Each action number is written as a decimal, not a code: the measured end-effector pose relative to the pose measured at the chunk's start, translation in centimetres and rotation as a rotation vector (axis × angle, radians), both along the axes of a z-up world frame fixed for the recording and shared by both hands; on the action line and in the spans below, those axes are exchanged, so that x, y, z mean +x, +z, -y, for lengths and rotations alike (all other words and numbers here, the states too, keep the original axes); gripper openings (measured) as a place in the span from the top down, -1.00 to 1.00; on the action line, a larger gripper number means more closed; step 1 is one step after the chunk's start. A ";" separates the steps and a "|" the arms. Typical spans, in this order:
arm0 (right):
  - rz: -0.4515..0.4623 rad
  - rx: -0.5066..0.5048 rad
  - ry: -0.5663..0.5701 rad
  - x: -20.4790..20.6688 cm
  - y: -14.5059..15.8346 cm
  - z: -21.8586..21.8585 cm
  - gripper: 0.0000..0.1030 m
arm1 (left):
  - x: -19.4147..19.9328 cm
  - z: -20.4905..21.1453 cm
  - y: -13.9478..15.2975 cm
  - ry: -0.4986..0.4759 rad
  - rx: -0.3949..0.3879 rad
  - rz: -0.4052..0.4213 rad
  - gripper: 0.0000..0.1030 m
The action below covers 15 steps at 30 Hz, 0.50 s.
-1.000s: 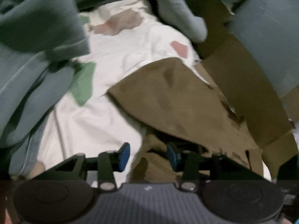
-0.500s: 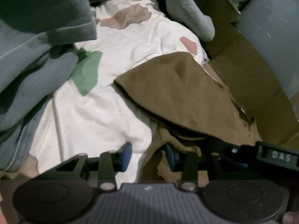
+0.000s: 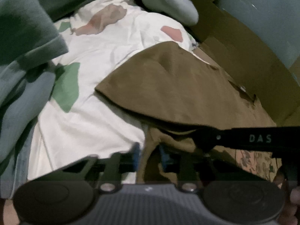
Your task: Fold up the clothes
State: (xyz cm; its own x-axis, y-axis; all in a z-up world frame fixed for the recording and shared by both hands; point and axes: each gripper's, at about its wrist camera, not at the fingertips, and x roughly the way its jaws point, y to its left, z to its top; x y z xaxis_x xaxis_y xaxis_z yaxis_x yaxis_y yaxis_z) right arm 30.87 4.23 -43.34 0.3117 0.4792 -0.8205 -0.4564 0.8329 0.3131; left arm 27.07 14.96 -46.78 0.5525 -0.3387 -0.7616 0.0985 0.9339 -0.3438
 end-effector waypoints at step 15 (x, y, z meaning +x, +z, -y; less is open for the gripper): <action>-0.100 0.106 -0.164 -2.4 -2.0 3.1 0.88 | 0.3 -2.3 -0.3 0.057 -0.040 -0.005 0.86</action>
State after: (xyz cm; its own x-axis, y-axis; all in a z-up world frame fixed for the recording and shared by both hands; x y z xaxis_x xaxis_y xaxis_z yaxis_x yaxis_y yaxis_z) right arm 28.51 1.14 -45.35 0.3123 0.5143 -0.7987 -0.2800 0.8533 0.4399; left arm 27.34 17.25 -47.10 0.5675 -0.3370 -0.7512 0.0438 0.9234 -0.3813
